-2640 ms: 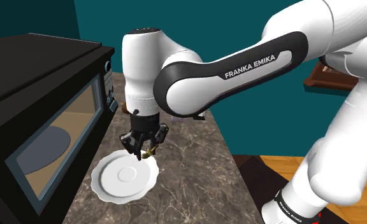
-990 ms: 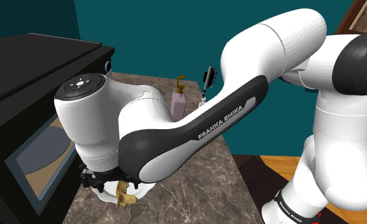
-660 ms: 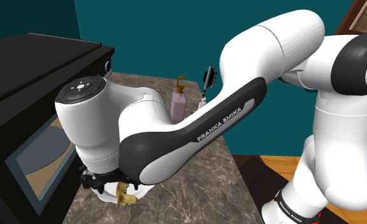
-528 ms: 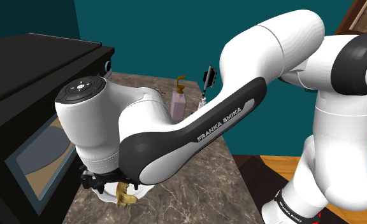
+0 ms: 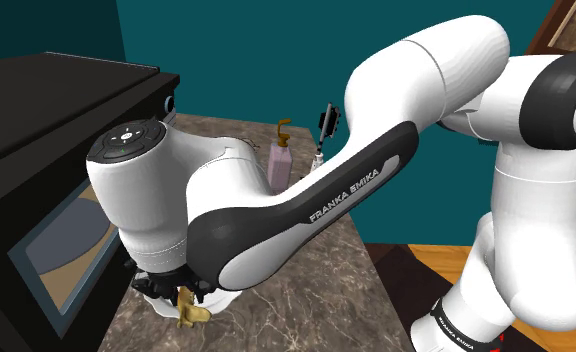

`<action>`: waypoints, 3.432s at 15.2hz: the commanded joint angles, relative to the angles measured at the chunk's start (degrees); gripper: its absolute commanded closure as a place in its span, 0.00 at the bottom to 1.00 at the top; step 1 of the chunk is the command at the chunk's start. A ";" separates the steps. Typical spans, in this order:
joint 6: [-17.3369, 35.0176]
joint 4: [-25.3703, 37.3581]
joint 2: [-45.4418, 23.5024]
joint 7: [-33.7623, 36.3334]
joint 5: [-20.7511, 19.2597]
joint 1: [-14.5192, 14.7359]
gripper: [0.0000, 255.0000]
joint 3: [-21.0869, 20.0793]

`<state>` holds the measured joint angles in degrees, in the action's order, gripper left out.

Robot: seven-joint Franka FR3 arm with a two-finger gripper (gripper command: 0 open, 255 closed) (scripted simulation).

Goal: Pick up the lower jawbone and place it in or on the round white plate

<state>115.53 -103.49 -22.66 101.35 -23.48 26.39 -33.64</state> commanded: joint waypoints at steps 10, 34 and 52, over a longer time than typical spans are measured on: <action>-4.14 2.35 2.40 -1.71 1.94 -0.47 1.00 -0.84; -1.72 2.94 0.18 -6.35 0.54 -3.72 1.00 1.53; -3.64 4.40 0.71 -6.57 1.10 -3.43 0.00 1.16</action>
<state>112.87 -99.66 -22.41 95.04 -22.76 22.97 -32.28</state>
